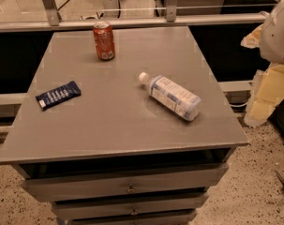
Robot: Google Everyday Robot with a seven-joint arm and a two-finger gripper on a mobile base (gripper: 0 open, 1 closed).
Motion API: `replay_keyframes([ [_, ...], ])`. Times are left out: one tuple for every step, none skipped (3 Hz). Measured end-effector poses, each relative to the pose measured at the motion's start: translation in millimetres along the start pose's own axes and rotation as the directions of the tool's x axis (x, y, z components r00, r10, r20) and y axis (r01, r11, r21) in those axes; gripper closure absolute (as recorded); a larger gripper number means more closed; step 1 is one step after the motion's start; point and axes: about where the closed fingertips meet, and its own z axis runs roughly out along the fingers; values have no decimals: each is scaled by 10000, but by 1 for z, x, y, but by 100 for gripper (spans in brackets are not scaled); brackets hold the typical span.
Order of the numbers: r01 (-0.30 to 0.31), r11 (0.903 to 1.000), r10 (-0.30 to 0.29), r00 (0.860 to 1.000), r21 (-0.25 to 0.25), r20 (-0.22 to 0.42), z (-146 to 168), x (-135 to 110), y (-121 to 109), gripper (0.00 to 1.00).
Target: Pick coke can
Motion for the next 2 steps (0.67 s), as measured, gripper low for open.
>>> replay_keyframes([
  [0, 10000, 0, 10000, 2, 1, 0, 0, 0, 0],
  [-150, 9996, 140, 9991, 254, 401, 13, -7, -13, 0],
])
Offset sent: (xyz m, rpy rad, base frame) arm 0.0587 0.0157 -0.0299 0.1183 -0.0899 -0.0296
